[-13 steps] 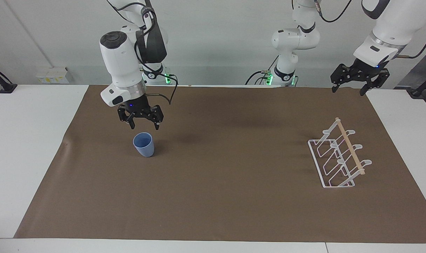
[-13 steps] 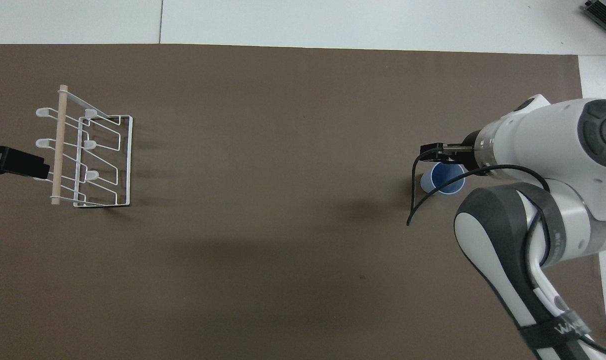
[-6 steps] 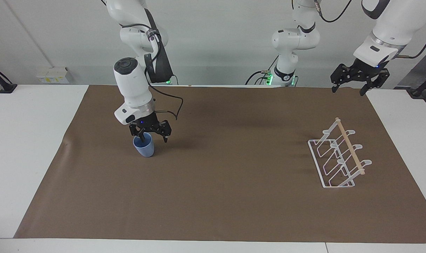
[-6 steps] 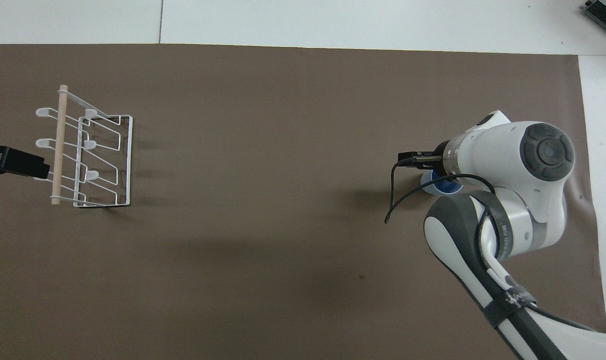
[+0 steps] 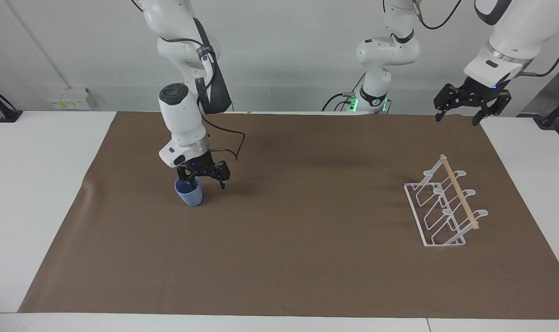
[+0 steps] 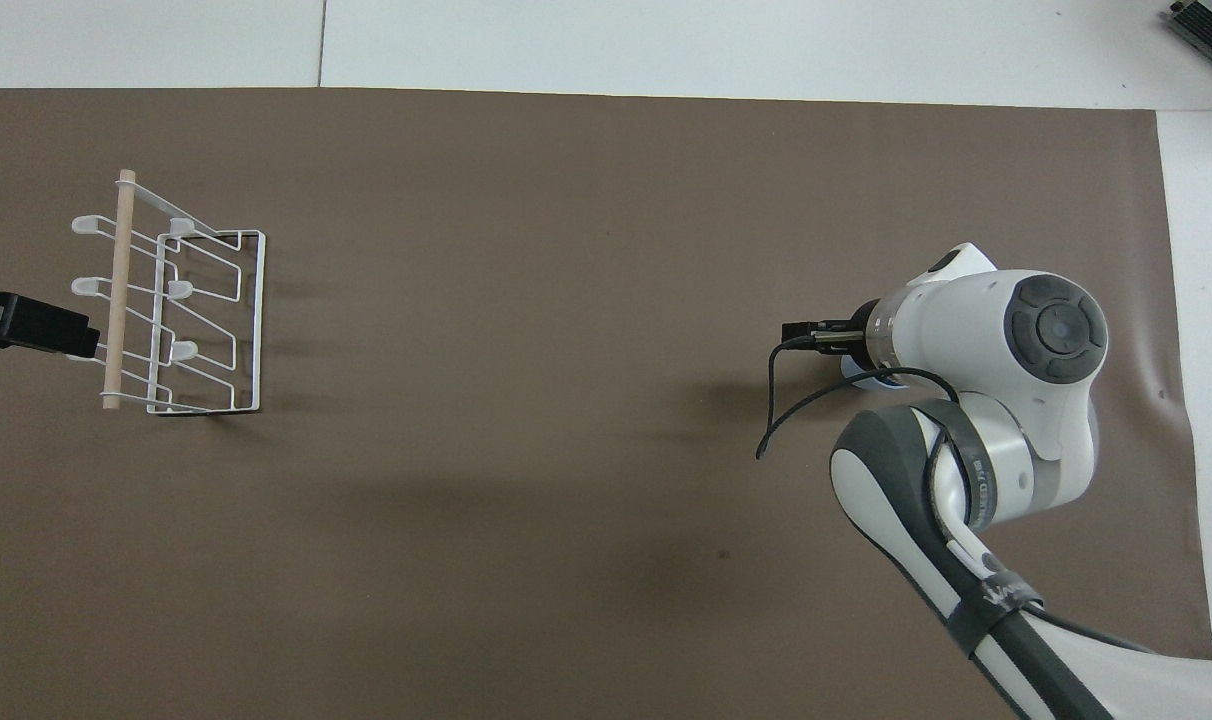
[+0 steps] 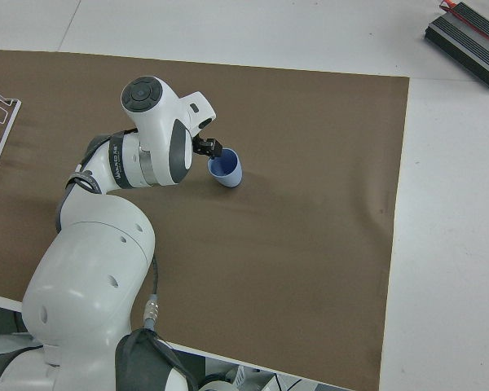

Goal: Hang cup on cup holder

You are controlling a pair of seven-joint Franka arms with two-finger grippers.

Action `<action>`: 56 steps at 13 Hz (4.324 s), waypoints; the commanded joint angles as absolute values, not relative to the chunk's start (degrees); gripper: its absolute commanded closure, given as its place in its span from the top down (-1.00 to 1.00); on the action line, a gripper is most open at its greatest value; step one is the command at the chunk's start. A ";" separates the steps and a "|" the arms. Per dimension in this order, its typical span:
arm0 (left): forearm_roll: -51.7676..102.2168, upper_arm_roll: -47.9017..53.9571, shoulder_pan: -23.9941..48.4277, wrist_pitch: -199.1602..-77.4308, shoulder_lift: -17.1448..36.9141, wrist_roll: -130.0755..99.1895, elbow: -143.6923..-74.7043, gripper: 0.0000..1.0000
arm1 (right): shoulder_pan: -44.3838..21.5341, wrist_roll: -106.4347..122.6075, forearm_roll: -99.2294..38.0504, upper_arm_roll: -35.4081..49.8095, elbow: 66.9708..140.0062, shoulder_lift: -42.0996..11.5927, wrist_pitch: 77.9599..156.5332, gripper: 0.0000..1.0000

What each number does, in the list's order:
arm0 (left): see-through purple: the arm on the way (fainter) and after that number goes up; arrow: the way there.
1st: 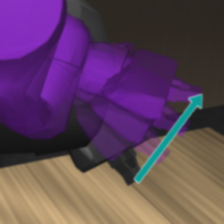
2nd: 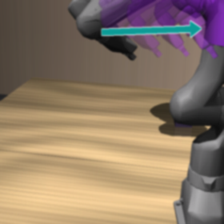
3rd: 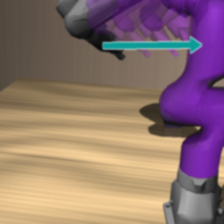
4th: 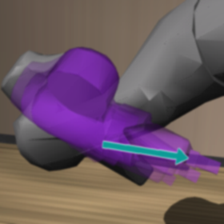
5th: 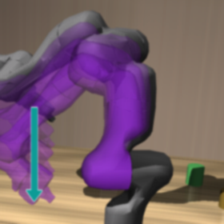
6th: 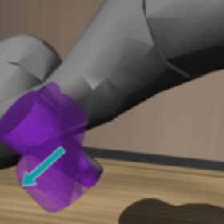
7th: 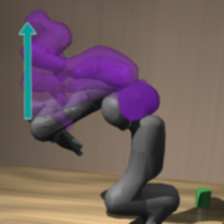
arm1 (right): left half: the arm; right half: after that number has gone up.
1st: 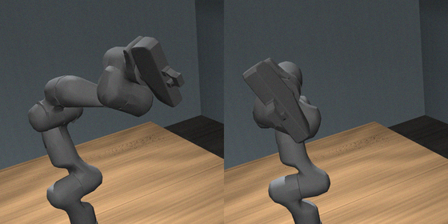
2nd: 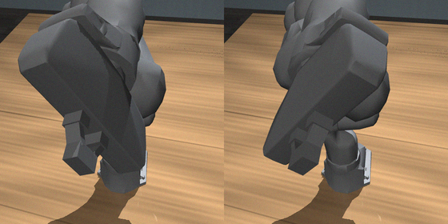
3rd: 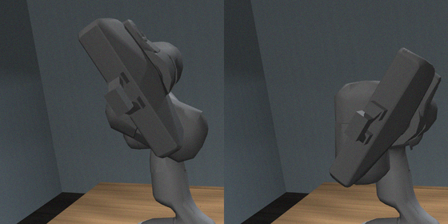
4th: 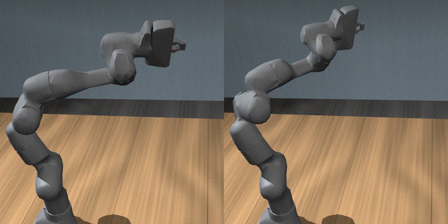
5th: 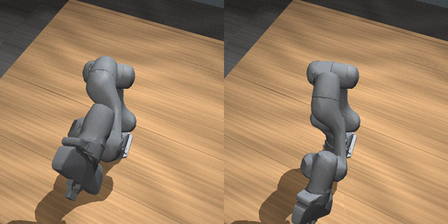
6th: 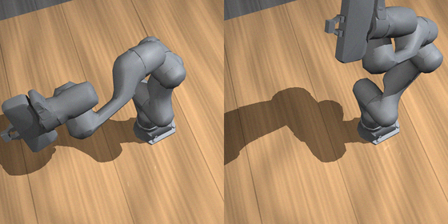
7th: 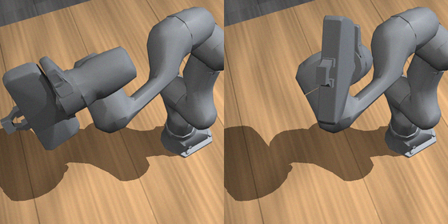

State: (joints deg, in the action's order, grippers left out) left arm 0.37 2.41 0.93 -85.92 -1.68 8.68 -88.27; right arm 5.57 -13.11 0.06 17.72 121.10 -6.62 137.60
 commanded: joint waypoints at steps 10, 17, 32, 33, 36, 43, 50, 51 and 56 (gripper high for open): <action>0.79 2.72 0.18 -85.69 -3.25 8.88 -89.82 1.00 | 7.56 -8.53 -0.62 17.93 127.27 -6.77 145.90 0.99; 0.79 2.72 0.18 -85.69 -3.25 8.88 -89.82 1.00 | 7.65 -8.70 -0.62 17.93 127.09 -6.77 144.24 -1.00; 0.79 2.81 0.18 -85.69 -3.25 8.88 -89.82 1.00 | 9.05 -7.13 -0.62 18.02 109.88 -5.01 120.87 -1.00; 0.79 2.73 0.18 -85.69 -3.25 8.88 -89.82 1.00 | 9.05 -6.42 -0.62 18.02 108.30 -4.57 118.76 -1.00; 0.79 2.72 0.18 -85.69 -3.25 8.88 -89.82 1.00 | 8.96 -3.88 -0.62 18.02 103.20 -3.61 111.56 -1.00; 0.79 2.72 0.18 -85.69 -3.25 8.88 -89.82 1.00 | 8.79 2.54 -0.70 18.11 98.79 1.13 98.19 -1.00; 0.88 3.07 1.23 -86.22 -3.25 9.41 -89.82 1.00 | 8.00 5.26 -1.67 18.72 98.79 4.22 92.99 -1.00; 1.23 3.34 1.32 -86.13 -3.25 9.49 -89.82 1.00 | 8.00 6.67 -3.67 18.63 98.70 4.22 92.90 -1.00; 4.91 3.78 2.64 -85.78 -3.25 9.40 -89.82 1.00 | 8.27 7.47 -19.94 18.11 98.79 4.22 95.88 -1.00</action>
State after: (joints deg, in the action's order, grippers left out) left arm 2.86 4.23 2.10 -85.89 -1.70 8.78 -88.27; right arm 7.91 5.96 -17.20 17.93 98.77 3.81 94.65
